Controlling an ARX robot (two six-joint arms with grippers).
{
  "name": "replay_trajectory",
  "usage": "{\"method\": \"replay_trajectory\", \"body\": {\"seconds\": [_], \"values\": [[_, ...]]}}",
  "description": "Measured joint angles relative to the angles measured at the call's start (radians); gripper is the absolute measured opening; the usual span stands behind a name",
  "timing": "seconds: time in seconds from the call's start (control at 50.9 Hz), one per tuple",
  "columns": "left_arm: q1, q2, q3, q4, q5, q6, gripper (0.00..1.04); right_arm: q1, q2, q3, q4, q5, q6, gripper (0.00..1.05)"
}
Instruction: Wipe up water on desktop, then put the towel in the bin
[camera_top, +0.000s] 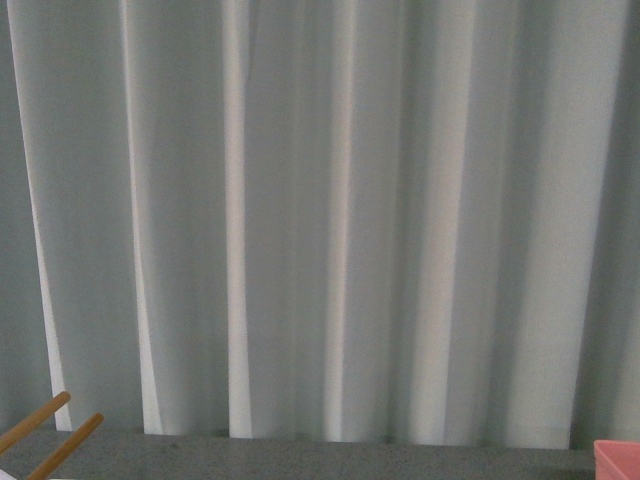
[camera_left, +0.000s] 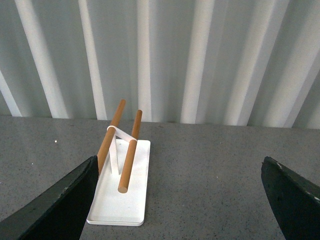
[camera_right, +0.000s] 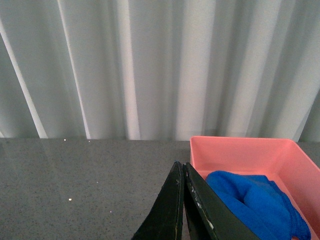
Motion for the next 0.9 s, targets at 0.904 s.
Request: {"method": "replay_trajectory", "body": {"seconds": [0.904], "values": [[0.0,-0.001,0.0,0.0,0.0,0.0,0.98,0.0,-0.381,-0.001,-0.386,0.003,0.006,0.04]]}}
